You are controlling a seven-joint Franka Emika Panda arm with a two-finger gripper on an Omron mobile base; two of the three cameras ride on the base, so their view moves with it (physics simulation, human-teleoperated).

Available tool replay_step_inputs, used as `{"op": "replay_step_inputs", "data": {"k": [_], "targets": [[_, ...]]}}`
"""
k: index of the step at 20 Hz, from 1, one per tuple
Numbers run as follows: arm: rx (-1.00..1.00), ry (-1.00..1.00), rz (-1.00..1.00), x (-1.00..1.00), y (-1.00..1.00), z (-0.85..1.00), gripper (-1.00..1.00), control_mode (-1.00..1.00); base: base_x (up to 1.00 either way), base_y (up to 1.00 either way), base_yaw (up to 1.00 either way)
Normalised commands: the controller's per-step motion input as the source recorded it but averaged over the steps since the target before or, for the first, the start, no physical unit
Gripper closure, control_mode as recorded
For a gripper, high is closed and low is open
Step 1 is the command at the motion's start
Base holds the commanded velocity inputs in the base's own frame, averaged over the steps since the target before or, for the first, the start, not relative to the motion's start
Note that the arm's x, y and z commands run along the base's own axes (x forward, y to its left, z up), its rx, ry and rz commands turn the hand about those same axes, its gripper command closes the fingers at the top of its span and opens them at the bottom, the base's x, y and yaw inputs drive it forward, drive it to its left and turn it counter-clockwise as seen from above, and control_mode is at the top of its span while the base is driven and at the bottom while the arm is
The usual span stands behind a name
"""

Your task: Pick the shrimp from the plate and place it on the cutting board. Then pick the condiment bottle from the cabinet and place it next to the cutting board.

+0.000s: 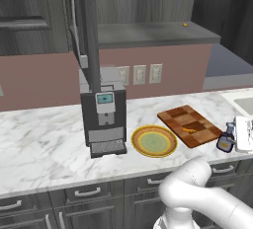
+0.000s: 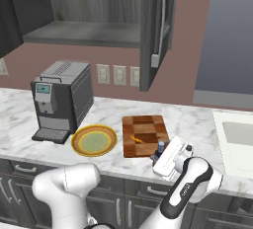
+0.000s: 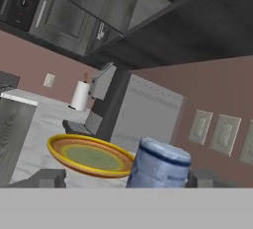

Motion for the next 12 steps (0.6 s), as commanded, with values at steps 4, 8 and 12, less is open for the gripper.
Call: {"op": "replay_step_inputs", "data": {"k": [4, 8, 12], "targets": [[0.00, 0.00, 0.00, 0.00, 0.00, 0.00, -1.00, -1.00, 0.00, 0.00, 0.00], [0.00, 0.00, 0.00, 0.00, -0.06, 0.00, -1.00, -1.00, 0.00, 0.00, 0.00], [0.00, 0.01, 0.00, 0.00, -0.18, 0.03, -1.00, -1.00, 0.00, 0.00, 0.00]]}}
